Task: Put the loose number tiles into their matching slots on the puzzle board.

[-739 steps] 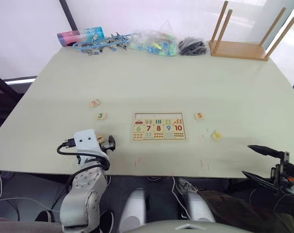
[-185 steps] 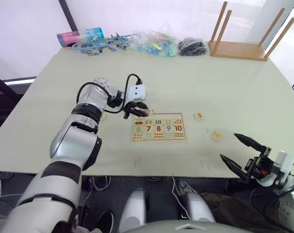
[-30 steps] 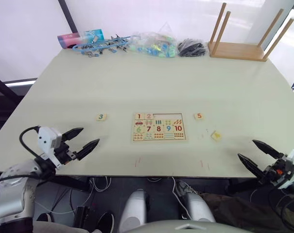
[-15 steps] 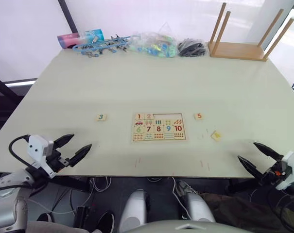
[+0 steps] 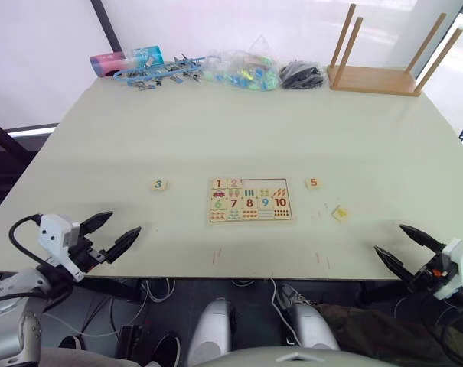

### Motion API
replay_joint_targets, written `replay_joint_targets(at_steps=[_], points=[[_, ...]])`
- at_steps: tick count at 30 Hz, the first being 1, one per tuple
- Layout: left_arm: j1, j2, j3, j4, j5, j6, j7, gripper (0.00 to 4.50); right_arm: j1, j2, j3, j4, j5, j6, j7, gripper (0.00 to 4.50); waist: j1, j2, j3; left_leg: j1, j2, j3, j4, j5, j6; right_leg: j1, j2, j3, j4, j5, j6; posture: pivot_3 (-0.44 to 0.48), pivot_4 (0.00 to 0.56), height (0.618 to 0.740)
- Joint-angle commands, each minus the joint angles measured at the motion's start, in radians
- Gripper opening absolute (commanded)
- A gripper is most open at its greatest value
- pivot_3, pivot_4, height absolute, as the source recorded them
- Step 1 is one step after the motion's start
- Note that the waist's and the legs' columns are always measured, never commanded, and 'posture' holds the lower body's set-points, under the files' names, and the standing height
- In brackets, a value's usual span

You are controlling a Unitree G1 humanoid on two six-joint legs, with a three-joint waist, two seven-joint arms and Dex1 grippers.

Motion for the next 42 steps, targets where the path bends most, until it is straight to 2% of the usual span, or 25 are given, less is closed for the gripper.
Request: replay_joint_targets(at_steps=[1, 17, 24, 28, 34, 42], points=[[-0.008, 0.022, 0.024, 0.005, -0.014, -0.027, -0.011, 4.41, 0.001, -0.005, -0.014, -0.012, 0.011, -0.027, 0.015, 4.5, 0.0, 0.0, 0.0, 0.0, 0.0, 0.0, 0.0, 0.0, 0.0, 0.0, 0.0, 0.0, 0.0, 0.0, 0.0, 0.0, 0.15, 0.74], [-0.035, 0.04, 0.008, 0.076, -0.007, -0.064, -0.043, 4.41, 0.011, -0.001, -0.012, -0.024, 0.021, -0.032, 0.032, 4.5, 0.0, 0.0, 0.0, 0.0, 0.0, 0.001, -0.002, 0.0, 0.0, -0.002, -0.005, 0.001, 0.0, 0.0, 0.0, 0.0, 0.15, 0.74], [-0.107, 0.08, -0.02, 0.156, 0.012, -0.081, -0.088, 4.41, 0.045, -0.007, -0.009, -0.089, 0.081, -0.014, 0.096, 4.5, 0.001, 0.0, 0.0, 0.0, 0.0, 0.001, -0.003, 0.0, 0.0, -0.002, -0.005, 0.001, -0.001, 0.0, 0.0, 0.0, 0.15, 0.74], [-0.176, 0.139, -0.058, 0.241, 0.031, -0.106, -0.157, 4.41, 0.06, -0.014, 0.002, -0.126, 0.111, -0.002, 0.146, 4.5, 0.0, 0.0, 0.0, 0.0, 0.0, 0.001, -0.003, 0.0, 0.0, -0.002, -0.004, 0.0, -0.001, -0.001, 0.001, 0.0, 0.15, 0.74], [-0.364, 0.209, -0.162, 0.438, 0.107, -0.161, -0.229, 4.41, 0.053, 0.001, 0.024, -0.188, 0.128, 0.02, 0.148, 4.5, 0.002, 0.001, 0.001, 0.0, -0.001, 0.001, -0.003, 0.0, 0.0, -0.002, -0.002, -0.001, -0.001, -0.001, 0.001, 0.0, 0.15, 0.74], [-0.629, 0.189, -0.307, 0.691, 0.217, -0.228, -0.25, 4.41, 0.056, 0.01, 0.029, -0.229, 0.126, 0.027, 0.126, 4.5, 0.001, 0.0, 0.001, -0.001, -0.002, 0.001, -0.003, 0.001, 0.002, -0.002, -0.001, -0.001, -0.001, 0.001, -0.002, 0.0, 0.15, 0.74]])
